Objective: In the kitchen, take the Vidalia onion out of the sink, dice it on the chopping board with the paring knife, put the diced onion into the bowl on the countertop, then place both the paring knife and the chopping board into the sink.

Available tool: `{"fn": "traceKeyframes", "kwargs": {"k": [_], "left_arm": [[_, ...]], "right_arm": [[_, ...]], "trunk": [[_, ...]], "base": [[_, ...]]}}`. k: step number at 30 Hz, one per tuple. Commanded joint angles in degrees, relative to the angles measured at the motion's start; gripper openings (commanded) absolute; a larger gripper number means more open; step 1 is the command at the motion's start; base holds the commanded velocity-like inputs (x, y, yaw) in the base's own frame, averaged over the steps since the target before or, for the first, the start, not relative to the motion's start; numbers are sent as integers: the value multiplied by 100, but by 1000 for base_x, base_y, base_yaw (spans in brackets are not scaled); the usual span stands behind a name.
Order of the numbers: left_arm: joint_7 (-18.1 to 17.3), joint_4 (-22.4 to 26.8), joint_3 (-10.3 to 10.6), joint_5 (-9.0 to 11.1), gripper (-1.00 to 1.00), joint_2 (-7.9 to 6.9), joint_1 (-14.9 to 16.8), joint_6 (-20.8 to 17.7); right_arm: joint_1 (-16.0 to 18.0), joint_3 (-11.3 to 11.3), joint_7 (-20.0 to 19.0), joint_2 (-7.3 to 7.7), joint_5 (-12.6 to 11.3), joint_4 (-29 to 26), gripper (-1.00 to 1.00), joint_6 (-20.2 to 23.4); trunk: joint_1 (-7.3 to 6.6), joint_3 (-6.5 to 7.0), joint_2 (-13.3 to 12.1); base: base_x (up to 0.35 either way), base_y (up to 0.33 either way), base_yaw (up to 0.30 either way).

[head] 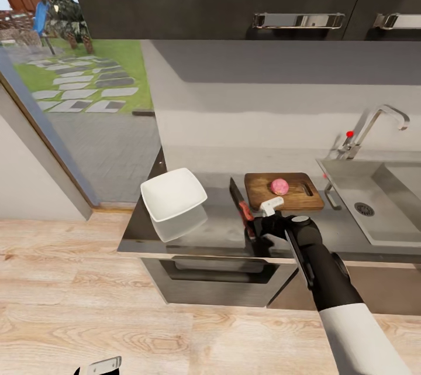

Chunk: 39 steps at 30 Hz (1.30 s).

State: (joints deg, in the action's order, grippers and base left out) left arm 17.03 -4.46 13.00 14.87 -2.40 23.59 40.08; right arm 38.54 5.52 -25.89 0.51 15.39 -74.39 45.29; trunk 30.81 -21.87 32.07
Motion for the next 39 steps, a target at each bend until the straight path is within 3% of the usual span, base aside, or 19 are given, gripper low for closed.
{"fn": "traceKeyframes", "kwargs": {"k": [1,14,20,39], "left_arm": [[19,-20,48,25,100,3,7,26],[19,-20,47,25,100,3,9,26],[19,-20,49,25,100,3,10,20],[19,-20,54,25,100,3,10,17]], "right_arm": [[5,8,-43,0,61,-120,-100,116],[5,18,-39,-151,73,-1012,-100,662],[37,19,-43,-165,78,-1667,-100,1057],[163,28,-58,-154,78,-1802,-100,1102]], "trunk": [[2,-8,8],[2,-8,8],[2,-8,8],[2,-8,8]], "base": [[0,0,0],[0,0,0],[0,0,0],[0,0,0]]}}
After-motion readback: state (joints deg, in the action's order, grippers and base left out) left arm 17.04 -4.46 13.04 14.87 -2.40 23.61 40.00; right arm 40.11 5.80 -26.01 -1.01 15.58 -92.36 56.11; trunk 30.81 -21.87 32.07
